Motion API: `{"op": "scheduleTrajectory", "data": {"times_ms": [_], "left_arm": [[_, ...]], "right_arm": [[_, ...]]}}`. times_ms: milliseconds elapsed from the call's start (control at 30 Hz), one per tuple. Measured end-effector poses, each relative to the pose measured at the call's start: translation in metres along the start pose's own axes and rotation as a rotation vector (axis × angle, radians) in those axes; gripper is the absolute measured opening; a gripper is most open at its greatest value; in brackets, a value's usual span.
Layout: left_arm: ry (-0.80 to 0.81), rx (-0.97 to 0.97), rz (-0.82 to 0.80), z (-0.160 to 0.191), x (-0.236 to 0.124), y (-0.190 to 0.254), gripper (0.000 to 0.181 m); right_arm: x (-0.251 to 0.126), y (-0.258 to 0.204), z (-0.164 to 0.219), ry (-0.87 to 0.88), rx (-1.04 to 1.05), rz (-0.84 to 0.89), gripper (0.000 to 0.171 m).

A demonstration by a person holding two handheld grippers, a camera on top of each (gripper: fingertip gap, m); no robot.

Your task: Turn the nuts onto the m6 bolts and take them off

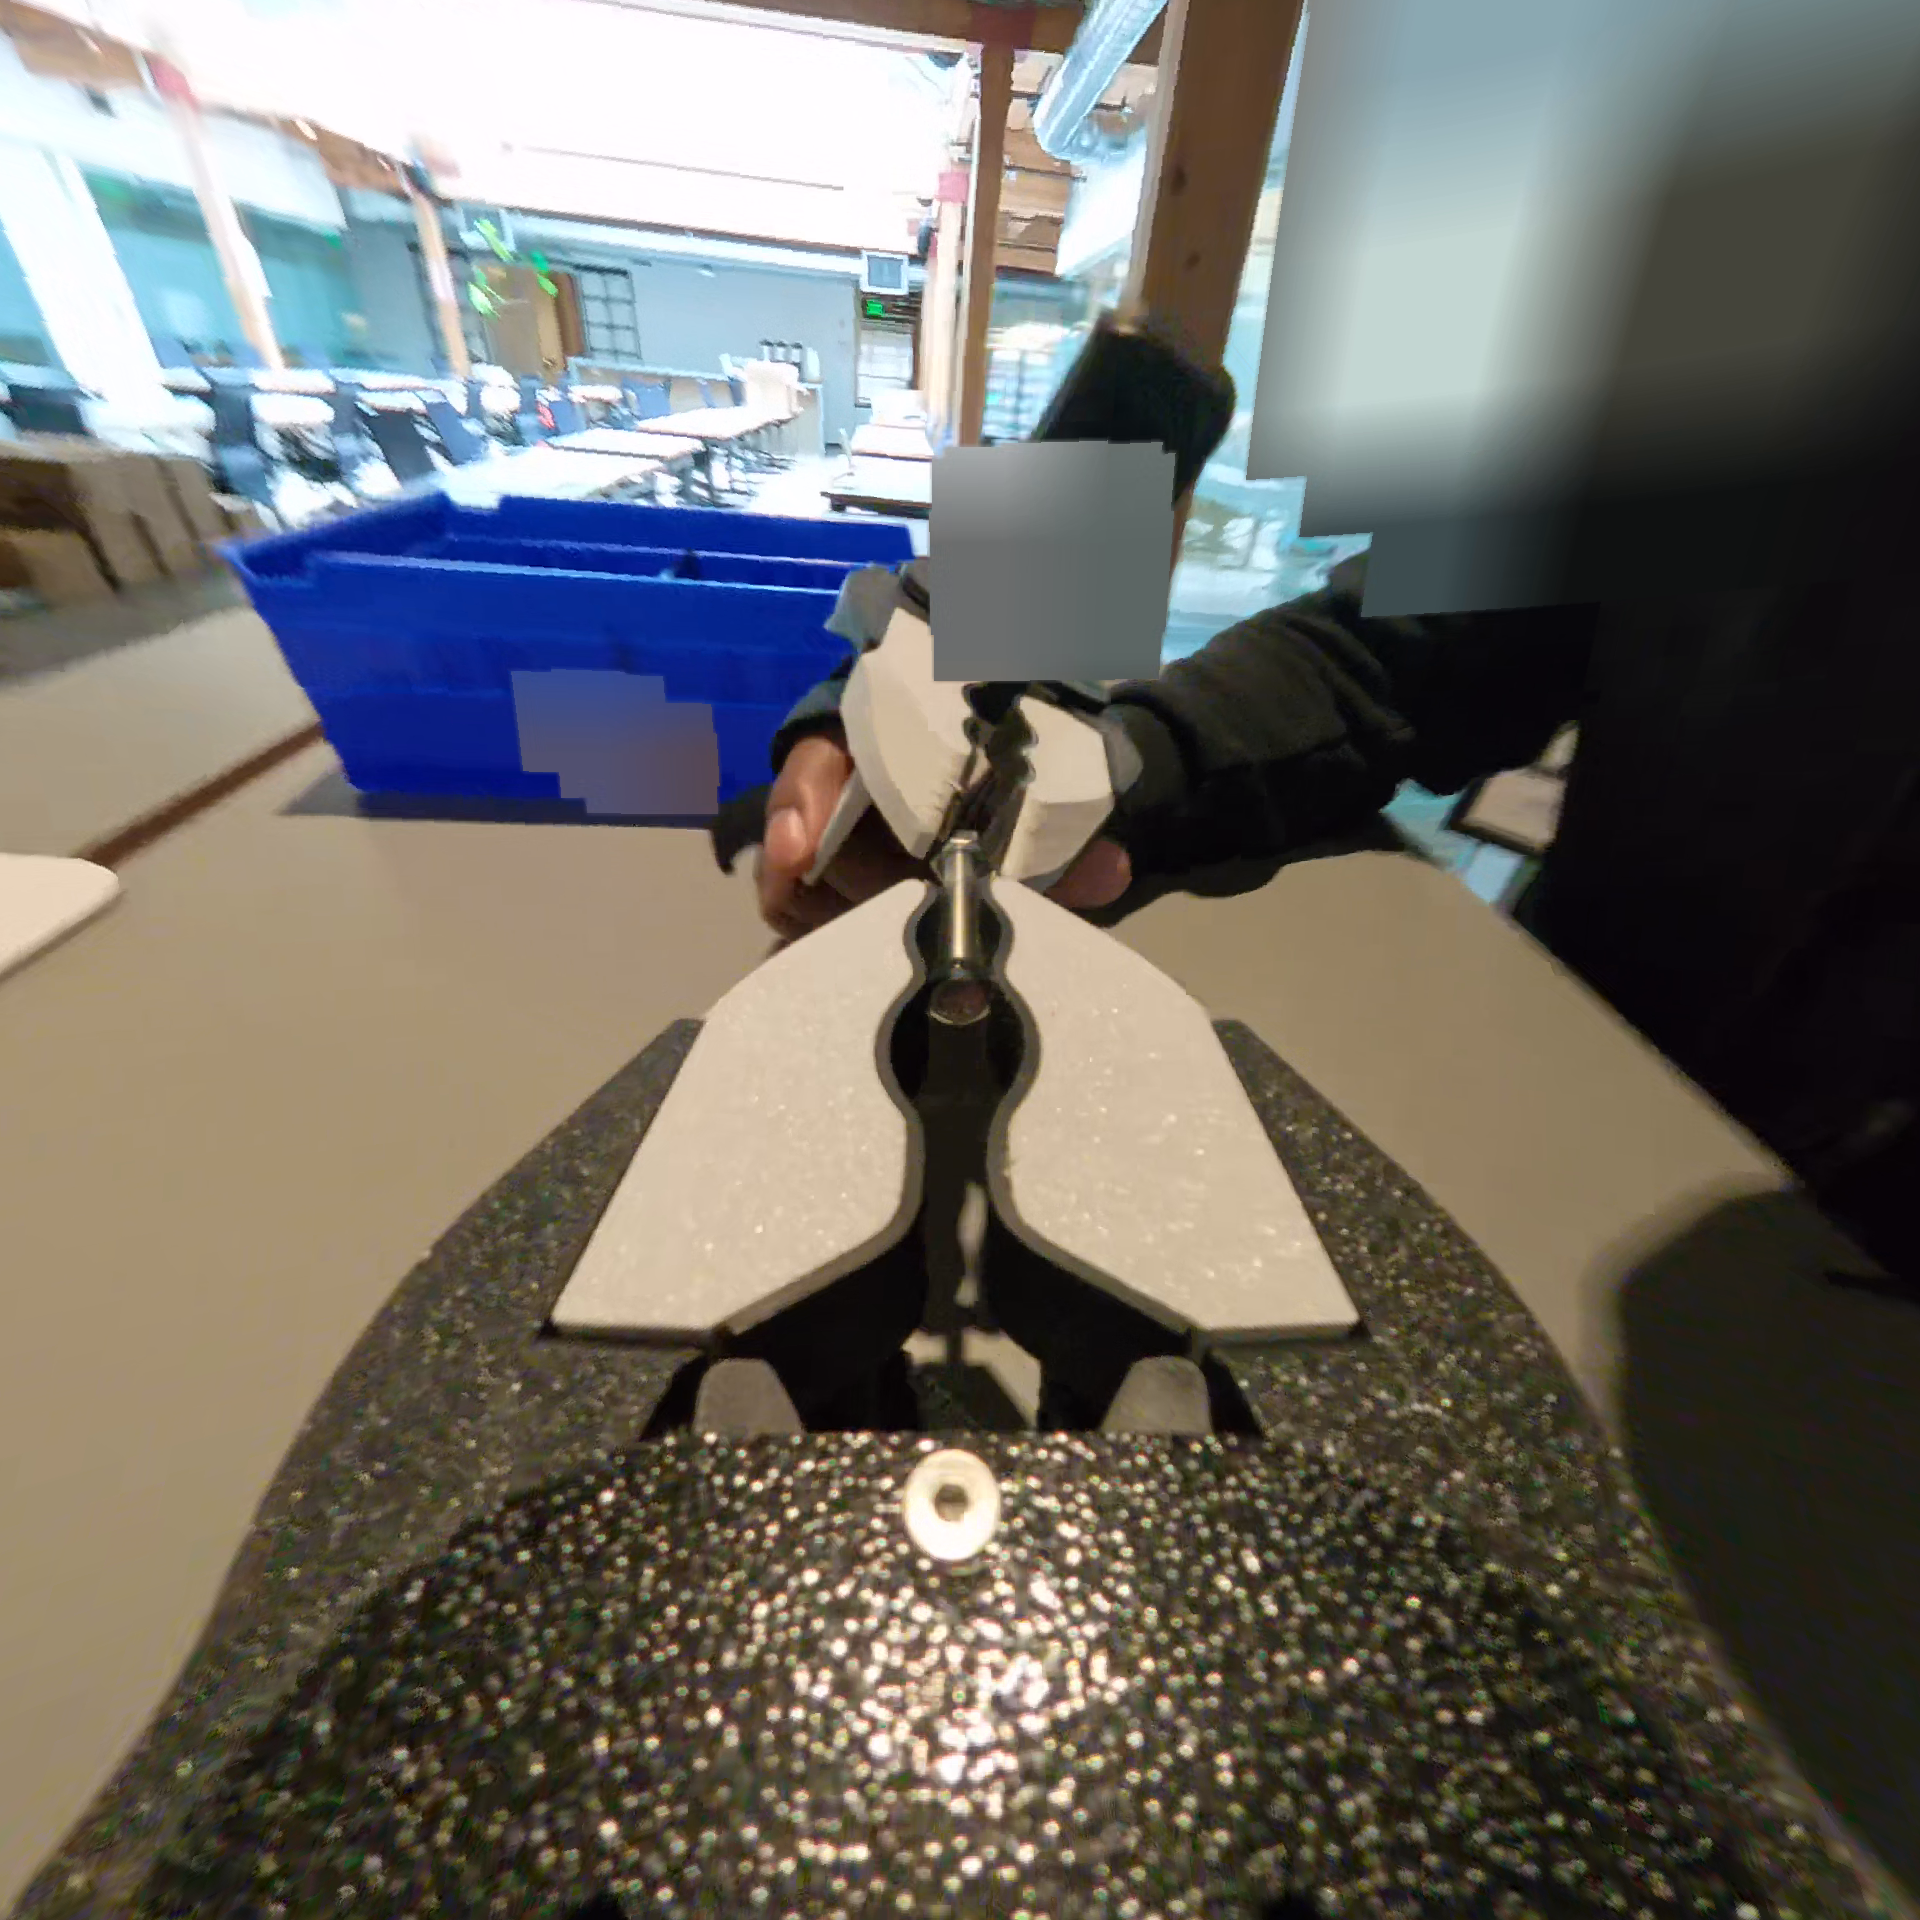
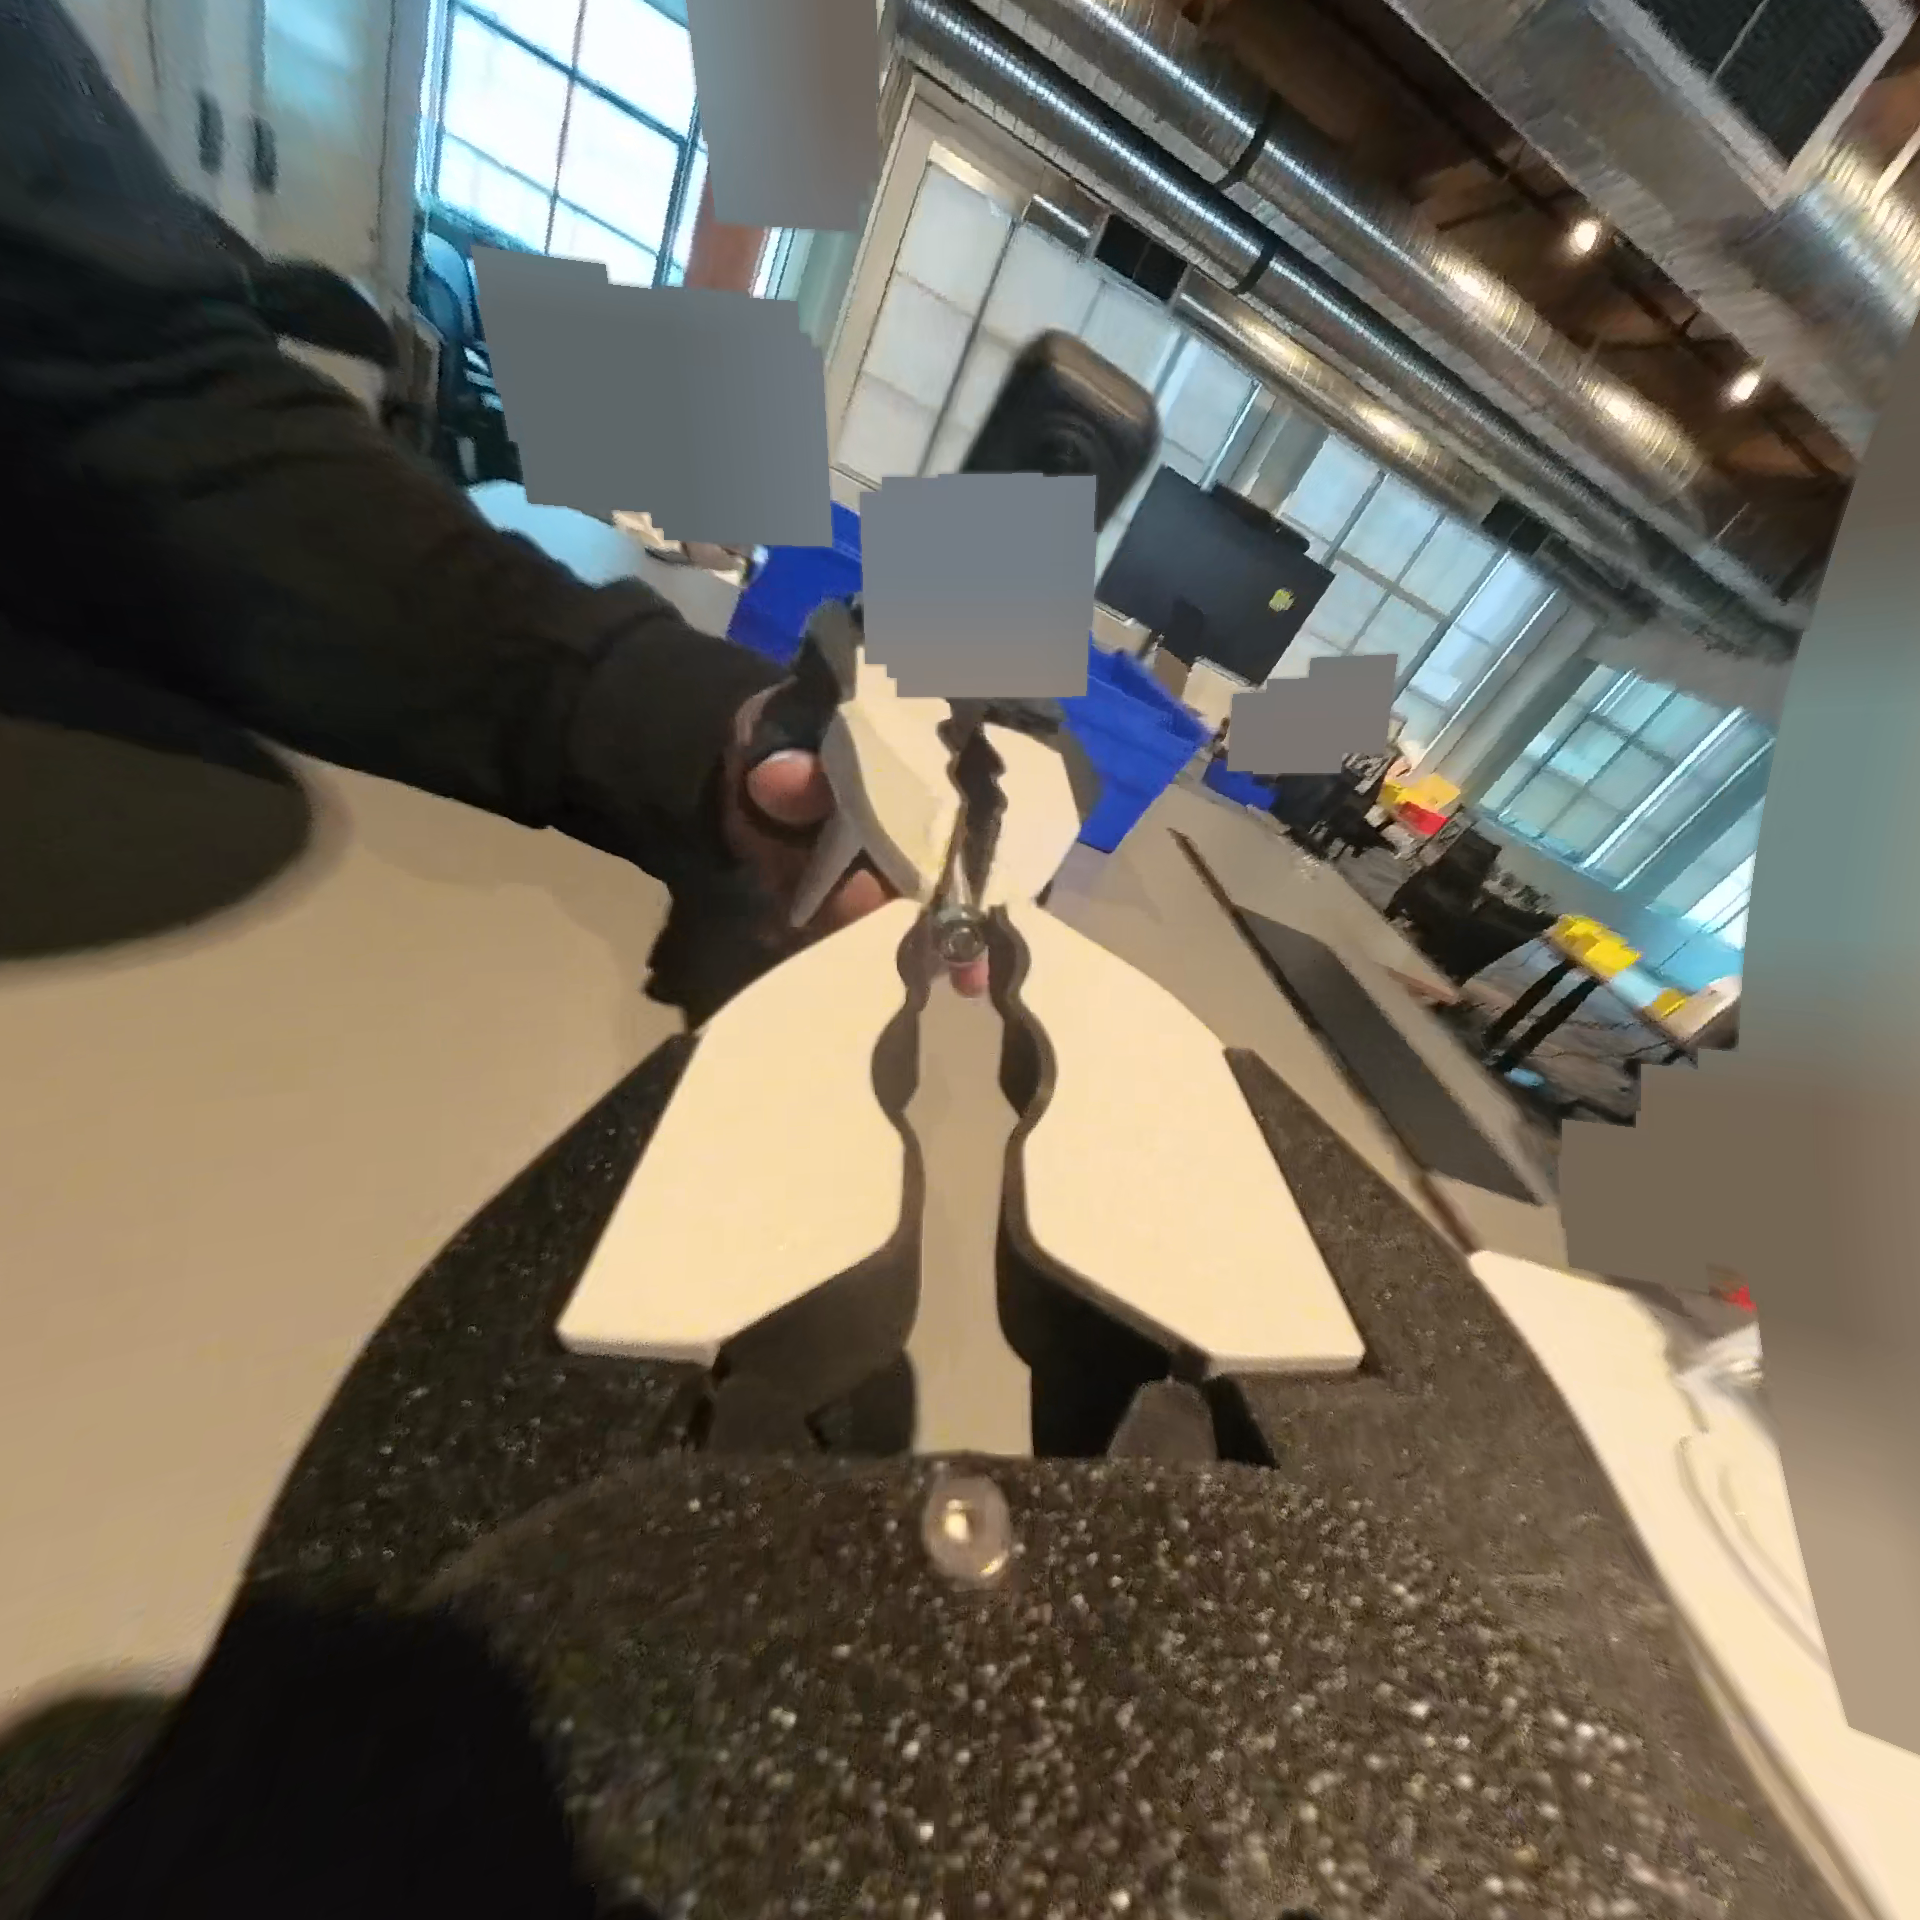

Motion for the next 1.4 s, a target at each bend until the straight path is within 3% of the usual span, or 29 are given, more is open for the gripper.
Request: {"op": "scheduleTrajectory", "data": {"times_ms": [133,267,400,533,667,900,1133,1400], "left_arm": [[0.014,-0.407,0.149,0.005,-0.001,0.005,0.005],[0.006,-0.420,0.143,0.007,-0.001,0.005,0.005],[0.092,-0.224,0.055,-0.007,-0.006,-0.001,0.005],[0.144,0.024,-0.141,-0.016,-0.015,-0.016,0.005],[0.159,0.135,-0.316,-0.019,-0.021,-0.029,0.005],[0.121,0.191,-0.369,-0.016,-0.018,-0.029,0.005],[0.188,0.144,-0.373,-0.021,-0.026,-0.034,0.005],[0.210,0.123,-0.379,-0.022,-0.026,-0.046,0.006]], "right_arm": [[0.002,-0.007,0.004,-0.077,-0.348,0.068,0.010],[0.001,-0.008,0.007,-0.105,-0.545,0.143,0.010],[-0.003,-0.006,0.001,-0.067,-0.395,0.144,0.020],[-0.007,-0.003,-0.003,-0.048,-0.179,0.123,0.019],[-0.008,0.001,-0.004,-0.039,-0.103,0.137,0.016],[-0.013,0.016,0.003,-0.048,0.001,0.150,0.011],[-0.015,0.026,0.009,-0.078,0.101,0.157,0.000],[-0.023,0.042,0.005,-0.054,0.199,0.282,0.000]]}}
Point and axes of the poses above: each gripper's, where its closed fingertips meet, x out along the fingers, z out of its underside, y = z × x across the jaws, the point moved 1 cm from there along -x, back along the fingers, and after that the axes turned 10 degrees about x, right-handed, at the moved point
